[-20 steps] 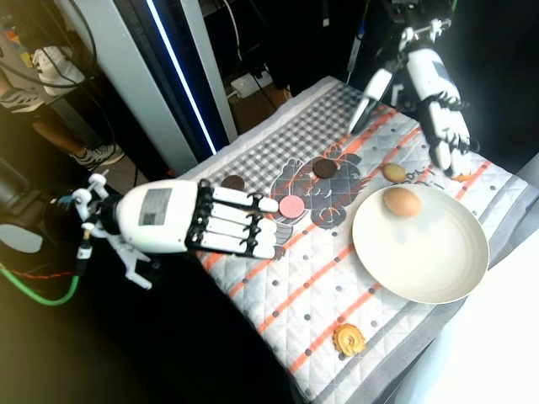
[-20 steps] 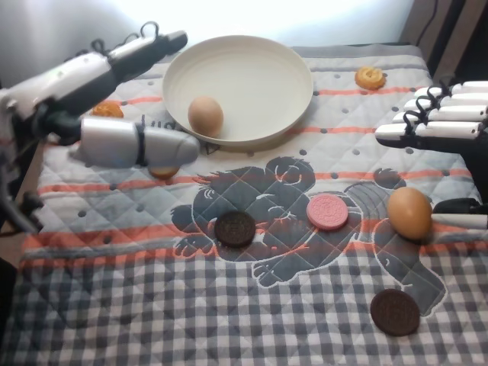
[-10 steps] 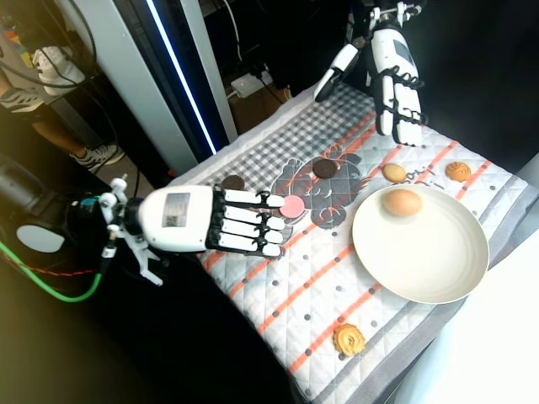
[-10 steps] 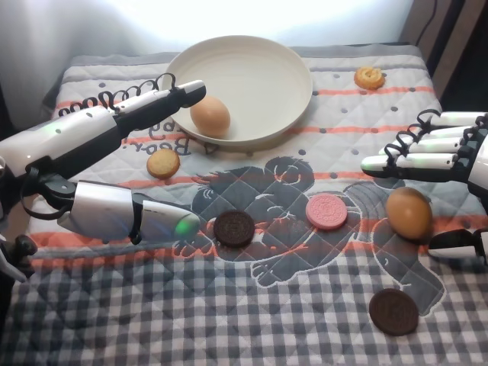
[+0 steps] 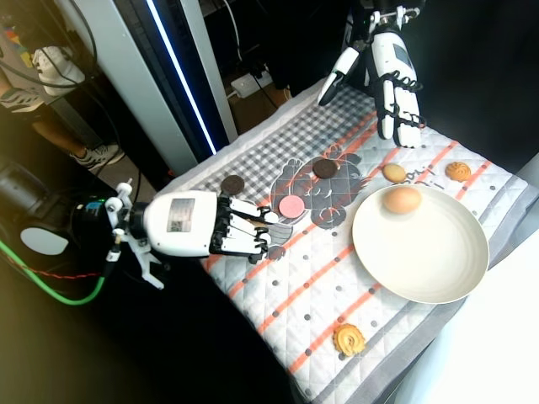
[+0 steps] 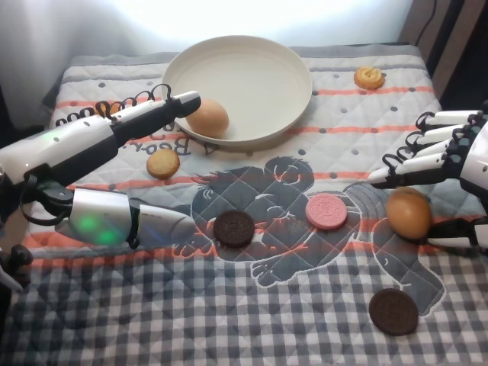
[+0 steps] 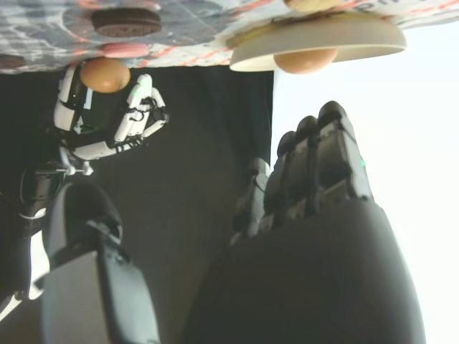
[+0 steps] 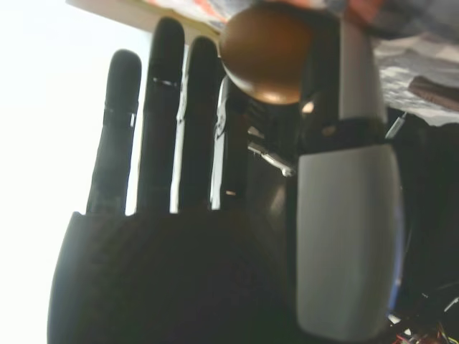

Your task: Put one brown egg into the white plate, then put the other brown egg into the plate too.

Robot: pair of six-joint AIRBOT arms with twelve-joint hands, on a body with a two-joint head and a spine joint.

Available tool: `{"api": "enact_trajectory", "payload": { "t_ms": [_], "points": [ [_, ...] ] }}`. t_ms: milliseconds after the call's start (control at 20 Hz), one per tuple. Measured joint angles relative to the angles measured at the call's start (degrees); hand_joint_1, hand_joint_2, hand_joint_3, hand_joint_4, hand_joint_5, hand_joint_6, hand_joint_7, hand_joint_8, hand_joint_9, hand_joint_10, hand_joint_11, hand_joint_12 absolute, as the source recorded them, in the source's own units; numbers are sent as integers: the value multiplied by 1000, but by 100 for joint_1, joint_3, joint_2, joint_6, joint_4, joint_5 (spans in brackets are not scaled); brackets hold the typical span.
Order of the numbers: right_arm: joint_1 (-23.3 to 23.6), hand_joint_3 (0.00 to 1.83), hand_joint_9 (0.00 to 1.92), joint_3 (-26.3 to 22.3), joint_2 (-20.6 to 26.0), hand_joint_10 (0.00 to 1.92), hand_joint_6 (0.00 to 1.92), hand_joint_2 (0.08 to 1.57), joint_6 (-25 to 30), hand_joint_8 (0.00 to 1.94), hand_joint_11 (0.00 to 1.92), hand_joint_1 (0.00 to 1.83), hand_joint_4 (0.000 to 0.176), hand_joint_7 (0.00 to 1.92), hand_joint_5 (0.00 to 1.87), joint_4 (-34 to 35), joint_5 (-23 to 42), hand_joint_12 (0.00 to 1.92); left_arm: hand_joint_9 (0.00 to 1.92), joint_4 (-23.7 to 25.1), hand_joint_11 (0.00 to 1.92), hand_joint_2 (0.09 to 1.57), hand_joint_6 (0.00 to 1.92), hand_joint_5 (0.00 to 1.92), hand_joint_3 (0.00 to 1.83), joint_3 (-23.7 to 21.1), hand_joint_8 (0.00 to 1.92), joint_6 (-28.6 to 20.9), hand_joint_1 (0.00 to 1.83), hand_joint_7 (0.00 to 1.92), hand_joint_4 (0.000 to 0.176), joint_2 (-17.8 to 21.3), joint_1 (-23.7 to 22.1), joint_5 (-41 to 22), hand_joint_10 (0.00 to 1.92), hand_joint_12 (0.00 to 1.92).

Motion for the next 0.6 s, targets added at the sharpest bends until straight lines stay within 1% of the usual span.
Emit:
{"api": "enact_trajectory", "payload": {
  "t_ms": [50,100,150,200,250,300,400,450,500,550,600],
  "points": [
    [22,0,698,17,-15,715,1,936,-2,12,452,1083,70,923,728,-26,-11,1346,0,-9,0,852,0,0,4,0,0,0,638,0,176,0,17,13,0,0],
    [70,0,735,22,-15,634,0,941,0,11,470,1055,68,938,748,-76,-24,1312,0,-17,0,853,0,0,5,0,0,0,641,0,176,0,35,66,0,0],
    [83,1,770,37,-17,576,0,936,0,9,484,1063,62,955,768,-120,-26,1312,0,-33,0,850,0,0,2,0,0,0,645,0,176,0,48,85,0,0],
    [83,0,801,42,-17,576,6,926,2,19,513,1109,36,984,789,-149,-26,1327,0,-52,0,841,0,0,0,0,0,0,652,0,176,0,50,90,0,0],
    [83,0,816,42,-20,583,10,927,0,22,528,1132,17,996,803,-197,-44,1337,0,-79,0,842,0,0,0,0,0,0,661,0,176,13,70,90,0,0],
    [83,0,809,42,-20,614,4,930,7,19,522,1132,13,999,806,-260,-42,1361,0,-96,0,841,0,0,0,0,0,0,667,0,176,35,92,90,0,0],
    [83,0,807,44,-20,563,0,916,9,7,516,1132,13,989,794,-302,-42,1274,0,-153,0,848,0,0,2,0,0,-2,669,0,176,42,103,94,0,0],
    [83,1,800,52,-20,549,0,919,11,1,511,1130,3,975,786,-337,-37,1261,0,-153,0,852,0,0,3,0,0,-2,663,0,176,57,103,94,0,0],
    [83,3,794,52,-20,544,0,923,11,0,499,1115,17,967,782,-354,-37,1255,0,-155,0,854,0,0,4,0,0,-4,664,0,176,59,103,90,0,0],
    [96,1,777,74,-44,581,0,927,13,3,473,1115,34,973,786,-382,-33,1309,0,-166,0,857,0,0,5,0,0,-2,659,0,176,59,103,92,0,0],
    [116,1,773,96,-63,629,1,921,15,5,497,1128,28,980,801,-409,-37,1313,0,-179,0,856,0,0,4,0,0,-2,662,0,176,59,105,94,0,0]
  ]
}}
